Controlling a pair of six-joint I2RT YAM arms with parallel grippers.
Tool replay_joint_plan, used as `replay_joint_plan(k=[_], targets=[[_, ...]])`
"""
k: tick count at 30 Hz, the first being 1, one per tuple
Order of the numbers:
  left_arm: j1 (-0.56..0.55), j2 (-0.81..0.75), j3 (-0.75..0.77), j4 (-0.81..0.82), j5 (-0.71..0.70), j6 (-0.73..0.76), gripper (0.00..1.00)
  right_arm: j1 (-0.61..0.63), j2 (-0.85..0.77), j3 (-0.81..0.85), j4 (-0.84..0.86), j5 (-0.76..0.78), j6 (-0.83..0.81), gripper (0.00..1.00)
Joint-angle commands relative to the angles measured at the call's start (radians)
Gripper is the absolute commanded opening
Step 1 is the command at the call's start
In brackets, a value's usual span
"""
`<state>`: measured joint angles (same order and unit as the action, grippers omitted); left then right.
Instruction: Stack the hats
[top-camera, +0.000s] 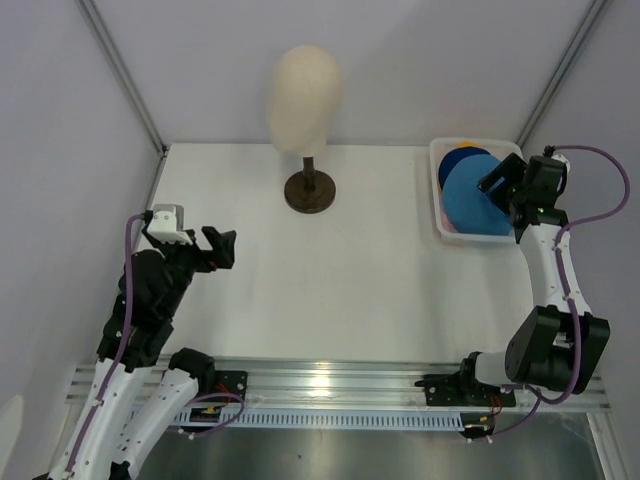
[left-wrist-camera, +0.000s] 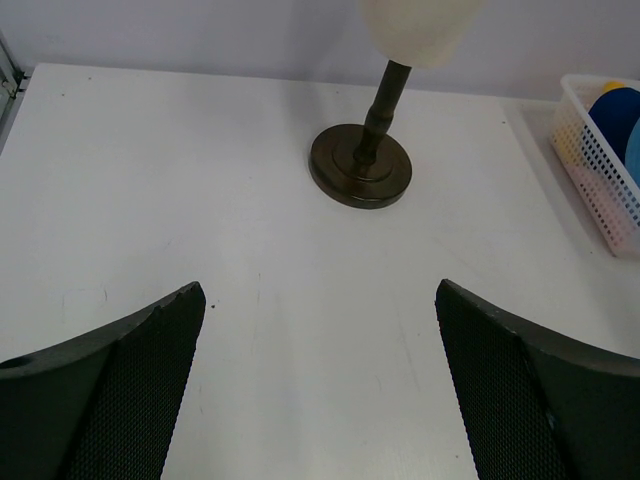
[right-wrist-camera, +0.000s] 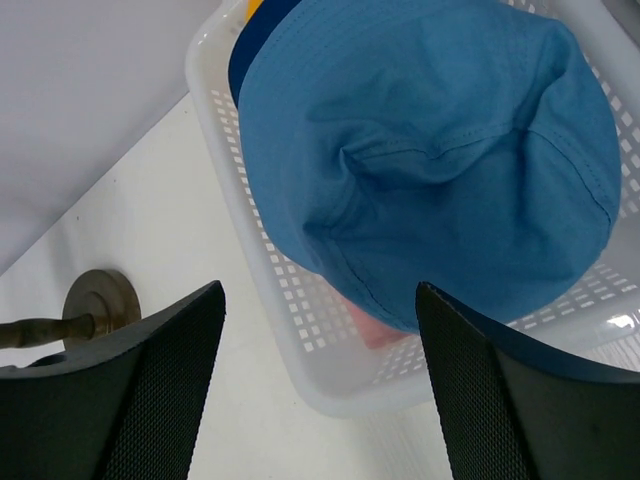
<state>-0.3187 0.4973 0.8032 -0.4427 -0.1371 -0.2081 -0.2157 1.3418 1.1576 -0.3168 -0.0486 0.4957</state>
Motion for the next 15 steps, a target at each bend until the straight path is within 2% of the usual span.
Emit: replay_joint_plan(k=[1, 3, 7, 12, 15], targets=[[-0.003, 0.003, 0.002, 0.025, -0.013, 0.019, 1.0, -0.004, 0.055, 0.013, 0.07, -0.016, -0.032, 0.79], [-0.003, 0.001, 0.002, 0.024, -0.016, 0.021, 0.99, -0.004, 0.077, 0.017, 0.065, -0.017, -0.043, 0.75], [-0.003, 0.003, 0.007, 0.024, -0.027, 0.022, 1.0, -0.002, 0.092, 0.013, 0.064, -0.025, -0.055, 0.55], [-0.003, 0.006, 0.001, 0.025, -0.035, 0.026, 0.99, -0.002, 0.073, 0.008, 0.074, -0.022, -0.075, 0.38], [-0.003, 0.009, 0.002, 0.025, -0.039, 0.027, 1.0, -0.002, 0.059, 0.005, 0.099, -0.034, -0.083, 0.23]])
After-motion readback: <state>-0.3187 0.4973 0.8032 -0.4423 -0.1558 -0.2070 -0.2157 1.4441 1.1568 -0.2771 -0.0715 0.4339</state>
